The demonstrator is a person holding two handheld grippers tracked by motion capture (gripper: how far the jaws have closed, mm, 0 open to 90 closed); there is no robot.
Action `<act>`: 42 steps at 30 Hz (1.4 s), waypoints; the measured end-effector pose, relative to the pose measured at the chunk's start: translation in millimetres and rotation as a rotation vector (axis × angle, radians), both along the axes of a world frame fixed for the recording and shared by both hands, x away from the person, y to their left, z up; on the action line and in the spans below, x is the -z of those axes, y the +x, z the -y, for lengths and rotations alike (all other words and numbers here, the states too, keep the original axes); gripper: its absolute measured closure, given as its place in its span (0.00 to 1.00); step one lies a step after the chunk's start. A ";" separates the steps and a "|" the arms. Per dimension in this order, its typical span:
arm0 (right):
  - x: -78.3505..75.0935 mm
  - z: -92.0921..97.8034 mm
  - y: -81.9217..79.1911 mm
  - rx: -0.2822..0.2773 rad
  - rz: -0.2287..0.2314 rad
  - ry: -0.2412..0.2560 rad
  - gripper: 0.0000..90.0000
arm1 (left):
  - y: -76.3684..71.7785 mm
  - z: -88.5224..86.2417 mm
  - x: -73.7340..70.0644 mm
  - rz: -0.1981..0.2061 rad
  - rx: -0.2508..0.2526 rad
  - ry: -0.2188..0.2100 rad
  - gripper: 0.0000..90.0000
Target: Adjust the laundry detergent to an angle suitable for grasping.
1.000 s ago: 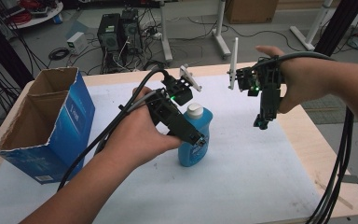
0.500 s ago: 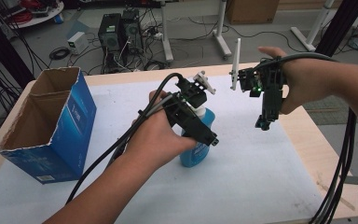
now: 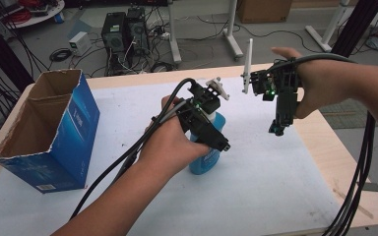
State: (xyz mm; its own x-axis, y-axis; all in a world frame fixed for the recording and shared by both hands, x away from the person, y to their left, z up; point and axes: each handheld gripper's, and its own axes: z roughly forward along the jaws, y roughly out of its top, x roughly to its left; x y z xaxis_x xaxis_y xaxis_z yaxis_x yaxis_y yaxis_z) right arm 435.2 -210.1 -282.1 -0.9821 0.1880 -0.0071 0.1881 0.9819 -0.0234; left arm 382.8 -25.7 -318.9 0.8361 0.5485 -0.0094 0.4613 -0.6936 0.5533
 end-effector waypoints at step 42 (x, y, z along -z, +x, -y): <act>0.3 -2.4 -0.2 0.002 0.005 -0.003 0.01 | -3.6 2.8 0.7 0.054 0.000 0.018 0.30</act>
State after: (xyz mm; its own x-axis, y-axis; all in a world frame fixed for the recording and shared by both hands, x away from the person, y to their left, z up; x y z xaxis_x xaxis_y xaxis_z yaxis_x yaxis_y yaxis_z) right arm 435.0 -207.7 -282.4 -0.9817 0.1897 -0.0131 0.1900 0.9815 -0.0253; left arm 379.2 -28.6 -319.6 0.8348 0.5485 0.0461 0.4311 -0.7035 0.5650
